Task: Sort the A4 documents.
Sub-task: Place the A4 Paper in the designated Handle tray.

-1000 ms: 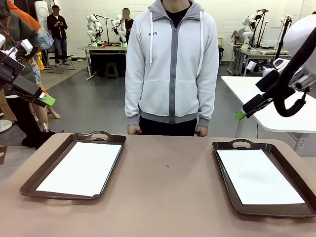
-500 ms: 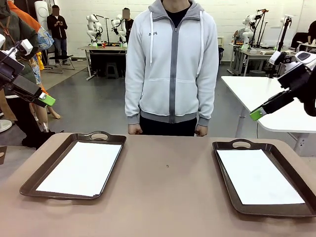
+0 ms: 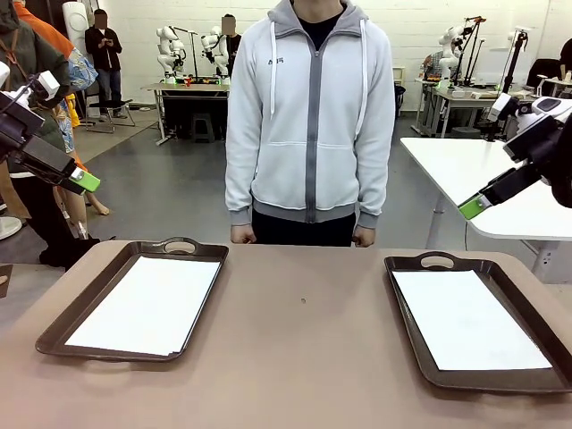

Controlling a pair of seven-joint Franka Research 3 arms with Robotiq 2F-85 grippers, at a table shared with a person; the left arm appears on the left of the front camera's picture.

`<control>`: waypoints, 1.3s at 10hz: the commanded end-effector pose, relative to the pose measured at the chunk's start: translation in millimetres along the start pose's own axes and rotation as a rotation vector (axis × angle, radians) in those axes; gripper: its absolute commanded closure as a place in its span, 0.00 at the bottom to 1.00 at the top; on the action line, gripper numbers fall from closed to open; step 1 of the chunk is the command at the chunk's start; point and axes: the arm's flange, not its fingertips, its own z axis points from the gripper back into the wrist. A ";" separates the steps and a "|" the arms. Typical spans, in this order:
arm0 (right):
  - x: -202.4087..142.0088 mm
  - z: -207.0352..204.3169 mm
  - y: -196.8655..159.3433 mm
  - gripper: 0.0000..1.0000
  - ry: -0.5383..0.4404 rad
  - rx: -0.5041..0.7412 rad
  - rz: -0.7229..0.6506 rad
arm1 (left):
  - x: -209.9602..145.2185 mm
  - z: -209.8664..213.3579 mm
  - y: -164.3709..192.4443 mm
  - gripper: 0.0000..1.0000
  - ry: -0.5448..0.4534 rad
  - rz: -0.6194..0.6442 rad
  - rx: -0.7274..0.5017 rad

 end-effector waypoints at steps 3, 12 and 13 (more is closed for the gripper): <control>4.9 3.1 -7.9 0.00 0.027 0.004 -0.004 | -0.4 0.1 -0.7 0.00 0.002 -0.001 -0.004; 2.8 0.6 -6.6 0.00 0.004 0.001 -0.005 | -0.4 0.1 -0.7 0.00 0.002 -0.001 -0.004; 2.8 0.6 -6.6 0.00 0.004 0.001 -0.005 | -0.4 0.1 -0.7 0.00 0.002 -0.001 -0.004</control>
